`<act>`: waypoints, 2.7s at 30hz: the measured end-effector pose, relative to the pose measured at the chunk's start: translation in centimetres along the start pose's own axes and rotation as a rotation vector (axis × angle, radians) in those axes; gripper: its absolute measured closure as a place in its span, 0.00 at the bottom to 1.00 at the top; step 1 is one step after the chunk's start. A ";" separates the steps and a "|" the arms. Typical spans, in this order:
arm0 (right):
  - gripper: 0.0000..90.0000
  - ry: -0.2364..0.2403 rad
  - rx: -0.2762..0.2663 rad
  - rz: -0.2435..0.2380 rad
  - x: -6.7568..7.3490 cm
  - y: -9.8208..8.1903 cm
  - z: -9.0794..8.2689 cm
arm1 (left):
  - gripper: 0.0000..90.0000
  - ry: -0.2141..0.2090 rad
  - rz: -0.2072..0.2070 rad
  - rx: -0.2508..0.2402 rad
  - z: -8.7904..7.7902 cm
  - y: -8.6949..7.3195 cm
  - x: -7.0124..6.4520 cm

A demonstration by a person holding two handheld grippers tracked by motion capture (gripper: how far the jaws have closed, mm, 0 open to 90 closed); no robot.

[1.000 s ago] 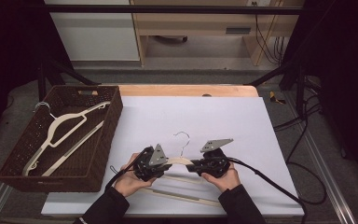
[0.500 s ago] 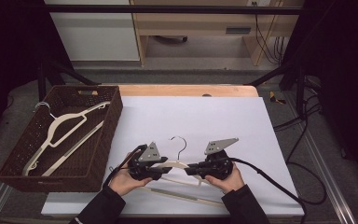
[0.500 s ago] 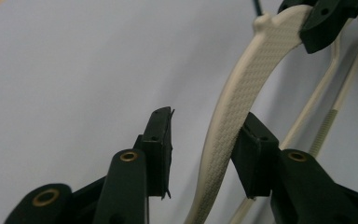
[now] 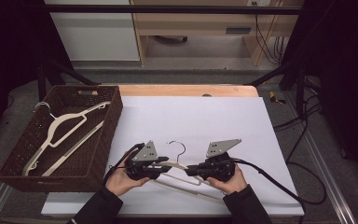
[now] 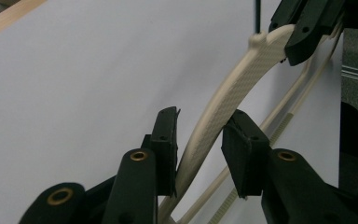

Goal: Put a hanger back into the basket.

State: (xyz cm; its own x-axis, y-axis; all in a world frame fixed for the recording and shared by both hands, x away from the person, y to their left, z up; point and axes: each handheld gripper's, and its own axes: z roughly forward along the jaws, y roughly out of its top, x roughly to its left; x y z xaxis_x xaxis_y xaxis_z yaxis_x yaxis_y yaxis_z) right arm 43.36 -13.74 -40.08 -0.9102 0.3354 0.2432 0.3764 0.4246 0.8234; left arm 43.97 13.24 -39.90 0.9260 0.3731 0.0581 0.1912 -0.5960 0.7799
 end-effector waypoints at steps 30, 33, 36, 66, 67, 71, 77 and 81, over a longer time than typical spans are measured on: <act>0.45 -0.267 -0.135 -0.091 0.5 0.3 -1.5 | 0.96 0.016 -0.028 0.003 -1.6 2.1 -2.8; 0.38 -0.308 -0.164 -0.072 0.4 0.2 -2.3 | 0.96 0.047 -0.062 -0.015 -1.9 2.0 -2.5; 0.29 -0.377 -0.185 -0.028 0.1 -0.5 -3.5 | 0.96 0.077 -0.087 -0.042 -2.6 1.9 -2.1; 0.04 -0.672 -0.202 0.139 -1.0 -5.6 -8.8 | 0.96 0.302 -0.154 -0.164 -18.7 4.4 5.2; 0.04 -0.671 -0.204 0.139 -1.0 -5.6 -8.8 | 0.96 0.313 -0.151 -0.157 -19.3 4.3 5.8; 0.04 -0.673 -0.198 0.137 -1.0 -5.6 -8.8 | 0.96 0.341 -0.174 -0.176 -21.1 3.4 7.6; 0.04 -0.672 -0.192 0.134 -1.1 -5.6 -8.7 | 0.96 0.381 -0.196 -0.168 -22.9 1.4 10.7; 0.04 -0.669 -0.189 0.132 -1.1 -5.6 -8.8 | 0.96 0.386 -0.230 -0.150 -23.6 0.1 12.4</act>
State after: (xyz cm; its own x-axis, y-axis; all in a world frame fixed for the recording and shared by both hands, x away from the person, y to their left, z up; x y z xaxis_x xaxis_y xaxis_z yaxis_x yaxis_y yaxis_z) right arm 40.76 -23.93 -40.49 -0.5345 0.8447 0.0291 0.3845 0.2124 0.8984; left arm 47.81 34.65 -24.38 0.6710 0.7373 0.0787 0.3016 -0.3683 0.8794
